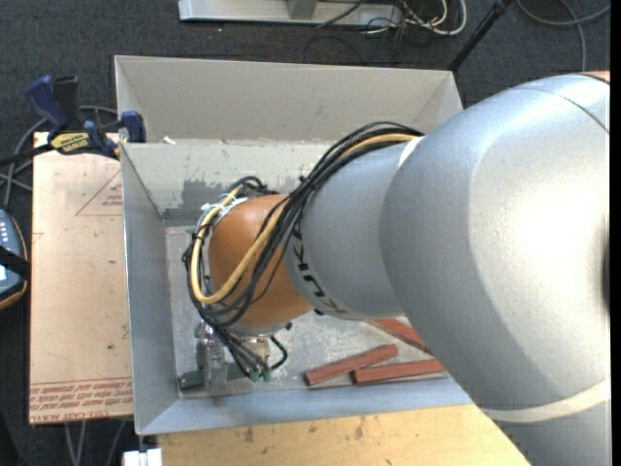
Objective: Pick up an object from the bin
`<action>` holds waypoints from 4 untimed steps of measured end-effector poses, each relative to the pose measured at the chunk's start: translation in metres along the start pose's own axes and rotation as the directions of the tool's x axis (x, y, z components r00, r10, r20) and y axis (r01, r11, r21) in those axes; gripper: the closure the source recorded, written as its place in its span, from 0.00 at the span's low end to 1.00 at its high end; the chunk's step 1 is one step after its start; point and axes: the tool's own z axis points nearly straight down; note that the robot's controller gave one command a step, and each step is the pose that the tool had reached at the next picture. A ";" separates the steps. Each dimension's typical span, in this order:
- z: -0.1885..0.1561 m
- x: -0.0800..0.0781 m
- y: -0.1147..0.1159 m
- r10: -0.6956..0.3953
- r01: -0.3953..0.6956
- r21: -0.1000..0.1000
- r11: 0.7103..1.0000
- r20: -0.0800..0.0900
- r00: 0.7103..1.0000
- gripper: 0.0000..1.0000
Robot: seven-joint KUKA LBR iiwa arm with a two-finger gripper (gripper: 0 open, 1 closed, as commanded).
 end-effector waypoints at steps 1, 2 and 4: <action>0.000 -0.002 0.000 0.001 -0.001 -0.001 1.000 0.008 1.000 0.00; 0.004 -0.002 -0.002 -0.041 0.041 -0.003 0.999 0.012 0.999 0.00; 0.004 -0.010 0.006 0.252 -0.252 0.008 0.968 -0.005 0.968 1.00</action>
Offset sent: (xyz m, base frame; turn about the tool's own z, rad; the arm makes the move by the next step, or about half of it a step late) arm 0.0000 0.0000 0.0000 0.0000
